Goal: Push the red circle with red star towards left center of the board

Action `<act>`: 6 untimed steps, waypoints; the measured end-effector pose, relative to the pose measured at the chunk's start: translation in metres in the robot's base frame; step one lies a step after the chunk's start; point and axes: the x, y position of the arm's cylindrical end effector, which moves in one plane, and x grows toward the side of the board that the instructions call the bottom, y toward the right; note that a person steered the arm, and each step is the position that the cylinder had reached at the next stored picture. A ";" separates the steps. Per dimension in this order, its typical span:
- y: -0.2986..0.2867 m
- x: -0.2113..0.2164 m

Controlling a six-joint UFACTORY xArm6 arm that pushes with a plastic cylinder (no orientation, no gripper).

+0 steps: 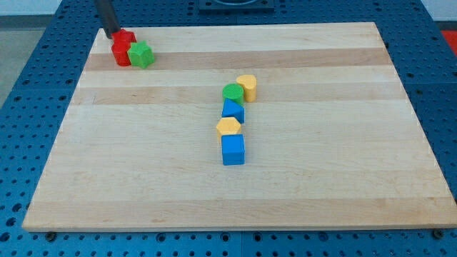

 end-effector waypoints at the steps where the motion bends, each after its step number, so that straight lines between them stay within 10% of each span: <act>1: 0.004 0.002; 6: 0.031 0.057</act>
